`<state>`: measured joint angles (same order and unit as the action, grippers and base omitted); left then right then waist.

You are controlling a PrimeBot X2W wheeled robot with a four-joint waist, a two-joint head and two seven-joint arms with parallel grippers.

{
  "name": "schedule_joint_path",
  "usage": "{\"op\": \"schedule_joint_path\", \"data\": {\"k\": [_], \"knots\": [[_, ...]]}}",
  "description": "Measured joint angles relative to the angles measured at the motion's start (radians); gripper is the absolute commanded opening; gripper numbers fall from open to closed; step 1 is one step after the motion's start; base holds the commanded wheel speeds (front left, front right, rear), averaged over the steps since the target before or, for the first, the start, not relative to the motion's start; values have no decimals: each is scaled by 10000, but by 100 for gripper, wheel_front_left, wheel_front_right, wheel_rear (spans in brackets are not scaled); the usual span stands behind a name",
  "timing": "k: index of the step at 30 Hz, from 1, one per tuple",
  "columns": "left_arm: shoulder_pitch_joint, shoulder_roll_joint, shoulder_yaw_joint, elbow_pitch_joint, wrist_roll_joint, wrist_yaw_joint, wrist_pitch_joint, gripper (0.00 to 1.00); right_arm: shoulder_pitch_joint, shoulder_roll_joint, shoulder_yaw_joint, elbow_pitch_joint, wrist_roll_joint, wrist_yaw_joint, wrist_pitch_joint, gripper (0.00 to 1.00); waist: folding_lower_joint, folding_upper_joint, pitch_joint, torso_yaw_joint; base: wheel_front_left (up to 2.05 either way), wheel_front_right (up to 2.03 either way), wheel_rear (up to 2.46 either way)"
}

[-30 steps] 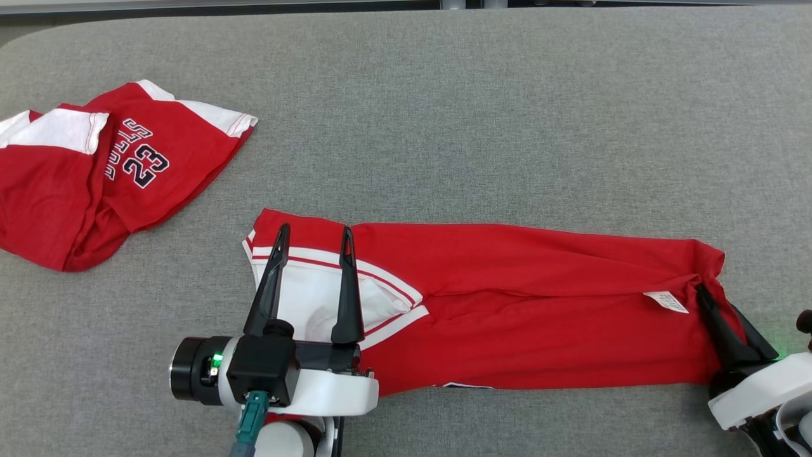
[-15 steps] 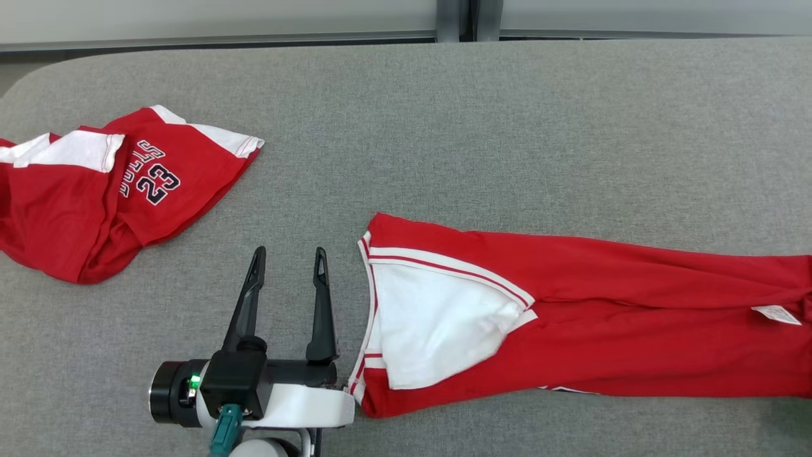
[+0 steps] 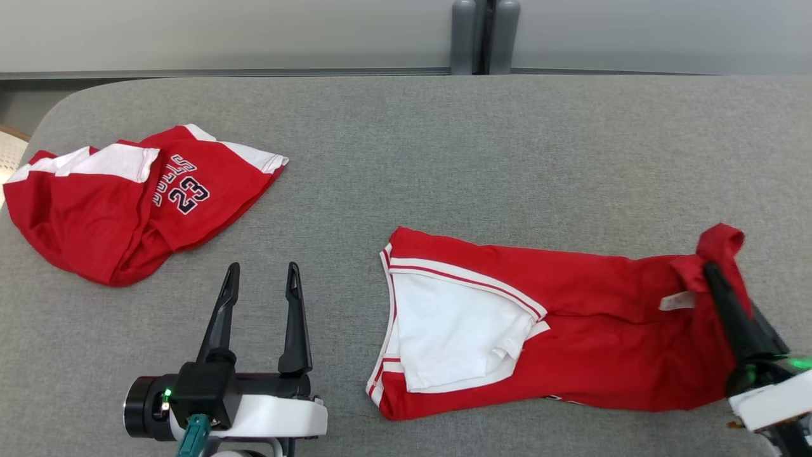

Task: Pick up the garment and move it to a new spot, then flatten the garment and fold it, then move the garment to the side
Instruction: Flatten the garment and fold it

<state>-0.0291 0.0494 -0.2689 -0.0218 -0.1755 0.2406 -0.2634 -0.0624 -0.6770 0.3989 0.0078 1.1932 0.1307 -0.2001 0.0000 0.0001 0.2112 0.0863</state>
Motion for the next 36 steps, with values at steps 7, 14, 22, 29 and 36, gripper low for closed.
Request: {"op": "schedule_joint_path", "data": {"k": [7,14,22,29,36], "knots": [[-5,2,-59,-46,-6,-192,0,100,-906,1195,1557,-568,-205,0,652,0,0,0,-70,576,0,0,0],[-291,2,-627,-305,-150,-31,0,100,-2111,2625,2654,886,-1151,0,545,0,0,0,153,1333,0,0,0],[-625,-6,-1260,-458,-376,343,0,100,-3102,3448,3381,2405,-1294,0,328,0,0,0,596,2110,0,0,0],[-770,-2,-1551,-499,-441,610,0,100,-3603,3578,4036,2690,-1379,-8,50,100,0,0,893,2099,0,0,0],[-1058,-8,-1662,-359,-453,702,0,100,-4085,2930,4502,1254,-1304,0,-430,100,0,0,1006,1716,0,0,0]]}}
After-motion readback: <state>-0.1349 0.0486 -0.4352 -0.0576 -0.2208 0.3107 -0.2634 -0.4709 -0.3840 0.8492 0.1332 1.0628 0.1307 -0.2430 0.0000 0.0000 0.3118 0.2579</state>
